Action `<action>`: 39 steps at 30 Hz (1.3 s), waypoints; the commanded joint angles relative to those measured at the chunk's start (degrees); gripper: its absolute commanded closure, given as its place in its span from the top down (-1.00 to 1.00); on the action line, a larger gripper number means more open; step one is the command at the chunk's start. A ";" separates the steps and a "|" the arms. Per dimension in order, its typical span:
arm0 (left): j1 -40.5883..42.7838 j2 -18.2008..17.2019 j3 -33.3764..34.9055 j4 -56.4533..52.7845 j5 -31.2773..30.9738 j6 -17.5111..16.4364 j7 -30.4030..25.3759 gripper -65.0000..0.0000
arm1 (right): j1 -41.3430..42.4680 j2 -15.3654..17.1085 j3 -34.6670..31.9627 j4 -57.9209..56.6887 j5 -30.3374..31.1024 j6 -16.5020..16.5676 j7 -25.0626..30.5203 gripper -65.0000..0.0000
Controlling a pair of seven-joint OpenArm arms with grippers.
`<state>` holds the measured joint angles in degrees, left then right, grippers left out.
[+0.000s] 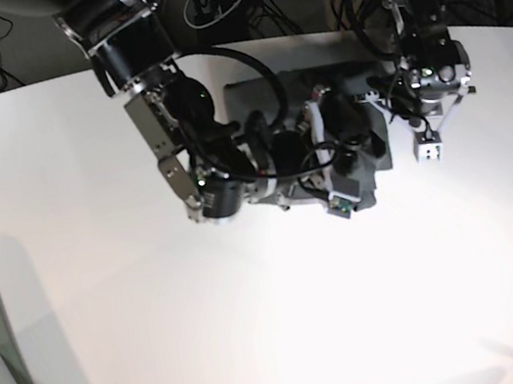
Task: Layout the t-shirt on the table in an organized manner, then fold the t-shirt properly
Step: 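Grasp the strip end with the right gripper and fold it over toward the left gripper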
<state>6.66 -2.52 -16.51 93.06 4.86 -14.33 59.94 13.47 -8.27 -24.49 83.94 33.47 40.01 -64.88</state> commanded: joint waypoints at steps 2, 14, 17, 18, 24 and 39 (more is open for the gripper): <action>0.07 0.19 0.12 0.17 -0.60 -0.22 1.02 -1.00 | 1.25 -0.73 -0.26 0.94 1.82 -0.01 2.95 -0.98; 0.07 0.19 -0.06 0.17 -0.60 -0.22 1.02 -1.00 | 1.25 -0.73 -3.33 1.11 1.82 -0.01 5.94 -0.03; 0.07 0.19 -0.06 0.35 -0.60 -0.22 1.20 -1.00 | 1.69 -0.73 -2.19 1.29 1.91 -0.01 6.03 0.04; 0.07 0.19 -0.15 0.70 -0.60 -0.22 1.29 -1.00 | 1.95 -0.73 -1.14 1.29 1.91 -0.01 6.03 0.03; 1.48 -0.33 -0.15 4.92 -0.60 -0.49 2.69 -1.00 | 1.95 -0.73 3.00 3.49 1.91 -0.01 4.62 0.03; 6.49 -3.94 -7.18 17.58 -0.60 -0.66 8.06 -1.00 | -2.97 0.84 2.73 5.86 1.65 -0.01 5.15 -0.68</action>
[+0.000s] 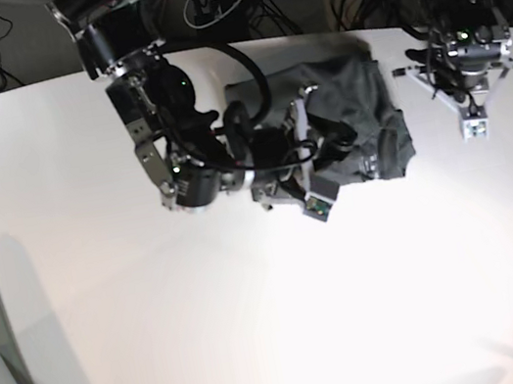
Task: Layout the t-shirt on the table in an organized manner, then fold the t-shirt properly
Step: 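Grasp the strip end with the right gripper and fold it over toward the left gripper, then release the folded end and withdraw the right gripper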
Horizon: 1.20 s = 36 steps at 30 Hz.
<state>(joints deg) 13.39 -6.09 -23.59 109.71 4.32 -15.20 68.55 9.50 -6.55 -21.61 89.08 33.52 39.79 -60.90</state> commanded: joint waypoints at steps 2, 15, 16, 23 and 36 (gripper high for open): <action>0.63 -1.69 -1.94 0.93 -0.58 0.21 -0.82 -1.00 | 0.92 -1.06 -0.33 -2.26 1.60 0.21 3.28 -0.70; 1.16 -1.69 -6.43 2.07 -4.18 -8.23 -0.55 -1.00 | 2.42 0.35 -5.60 -10.18 1.60 0.21 10.66 -0.70; 1.16 -1.69 -6.52 2.60 -5.59 -9.99 -0.55 -1.00 | 2.68 1.49 -5.43 -8.59 1.60 0.21 9.52 -0.70; 1.16 1.03 -6.52 6.11 -13.68 -14.12 1.20 -0.56 | 4.61 7.91 -1.03 4.42 1.60 0.21 -0.94 -0.52; 1.07 0.86 -17.94 5.23 -41.46 -14.03 2.61 1.00 | 2.24 16.88 10.13 10.83 1.78 0.21 -2.96 -0.03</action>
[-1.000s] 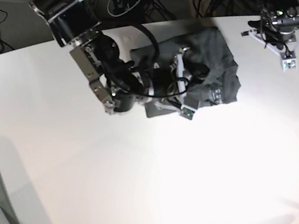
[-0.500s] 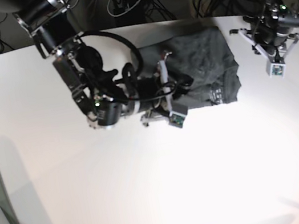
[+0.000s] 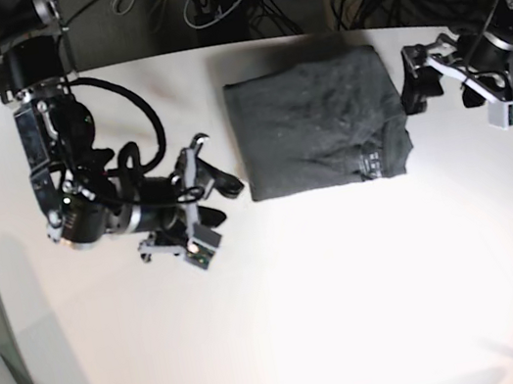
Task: Layout the t-shirt on the table in an organized manner, then fold the t-shirt properly
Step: 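Release the folded end and withdraw the right gripper, then grasp the folded shirt with the left gripper and rotate it upright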
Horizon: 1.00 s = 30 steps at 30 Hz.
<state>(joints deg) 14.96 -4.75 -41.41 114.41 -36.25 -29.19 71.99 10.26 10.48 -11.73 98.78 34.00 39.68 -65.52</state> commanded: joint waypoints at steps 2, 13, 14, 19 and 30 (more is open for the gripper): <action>-1.73 -0.13 0.75 -0.17 -1.07 -0.04 -0.91 1.00 | 0.77 0.73 0.34 1.13 1.30 0.32 1.65 -0.03; -6.04 3.48 1.28 -11.95 -1.07 0.49 -3.63 1.00 | 0.24 2.49 0.34 1.13 1.30 0.32 1.65 -0.03; -6.13 3.92 1.28 -12.56 -1.07 0.57 -3.99 1.00 | 0.24 2.49 0.25 1.13 1.30 0.32 1.65 -0.03; -6.48 4.09 3.12 -16.26 -0.98 0.66 -4.34 1.00 | 0.33 3.37 0.25 1.13 1.30 0.32 1.65 -0.03; -7.27 5.15 9.63 -23.99 -0.89 0.75 -10.32 1.00 | 0.42 3.72 0.25 1.13 1.30 0.32 1.65 -0.03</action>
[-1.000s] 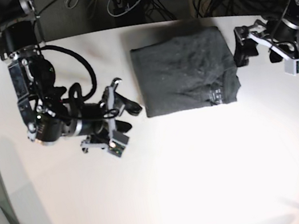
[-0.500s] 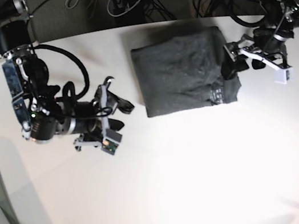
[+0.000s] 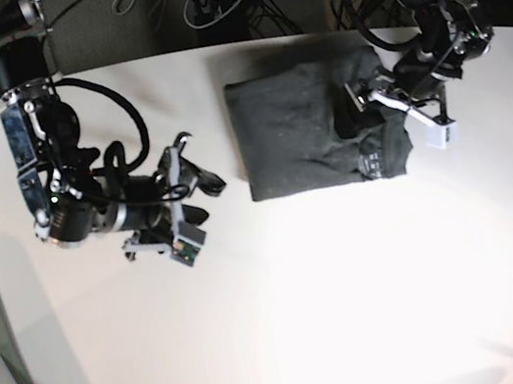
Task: Layout the t-shirt on the table in an organized manner, then fold the t-shirt properly
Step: 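Grasp the folded shirt with the left gripper and rotate it upright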
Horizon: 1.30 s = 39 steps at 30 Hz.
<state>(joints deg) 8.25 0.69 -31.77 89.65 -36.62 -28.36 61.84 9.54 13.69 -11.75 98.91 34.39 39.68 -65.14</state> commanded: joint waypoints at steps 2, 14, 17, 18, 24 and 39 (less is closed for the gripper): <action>-0.73 -0.20 0.25 -0.64 0.36 -0.08 -0.79 1.00 | 1.14 1.03 0.28 0.91 0.90 0.32 1.28 -0.03; -4.25 2.61 0.69 -3.01 9.85 -0.08 -1.67 -0.02 | 1.40 2.09 2.83 1.00 0.90 0.32 1.45 -0.04; -5.75 1.38 4.12 -5.29 11.96 -0.08 -1.58 -0.74 | 1.14 2.17 5.81 1.00 0.90 0.32 1.36 -0.04; -6.71 0.76 5.79 -6.61 12.58 -0.08 -1.76 -0.93 | 1.14 2.35 6.78 1.00 0.90 0.32 1.36 -0.04; -12.08 -2.75 14.67 -14.79 13.63 -0.08 -2.02 -0.98 | 0.79 5.43 13.11 0.65 0.90 0.32 1.28 -0.04; -30.98 -6.53 57.04 -16.99 33.24 -0.70 -3.43 -0.99 | -4.49 10.09 28.41 0.47 0.73 0.32 1.28 -0.04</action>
<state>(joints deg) -21.63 -6.26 25.47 71.99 -2.52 -28.77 59.20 4.56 22.81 16.16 98.63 34.57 39.77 -64.77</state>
